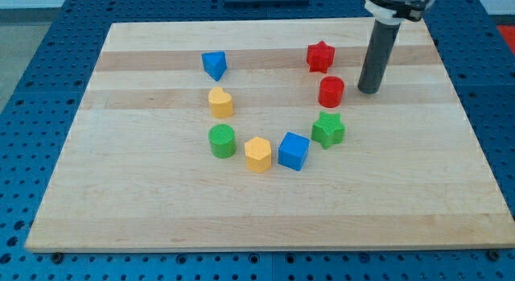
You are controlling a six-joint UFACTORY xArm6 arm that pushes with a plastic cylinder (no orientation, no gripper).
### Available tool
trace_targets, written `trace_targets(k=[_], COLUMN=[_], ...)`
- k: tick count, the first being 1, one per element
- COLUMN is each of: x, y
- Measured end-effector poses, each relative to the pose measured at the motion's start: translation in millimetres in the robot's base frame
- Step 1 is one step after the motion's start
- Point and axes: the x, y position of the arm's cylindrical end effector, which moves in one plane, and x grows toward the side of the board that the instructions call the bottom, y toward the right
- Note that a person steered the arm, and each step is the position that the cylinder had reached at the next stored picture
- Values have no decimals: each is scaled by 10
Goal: Place the arm towards the top right side of the red circle
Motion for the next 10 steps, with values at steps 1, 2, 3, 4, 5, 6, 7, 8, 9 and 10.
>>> trace_targets(k=[1,2,3,4,5,6,7,8,9,10], x=[0,-13,-27,-52,-53,-69,-69,-69,-94,-94], y=[18,124,265,420,510,559,561,561,392,123])
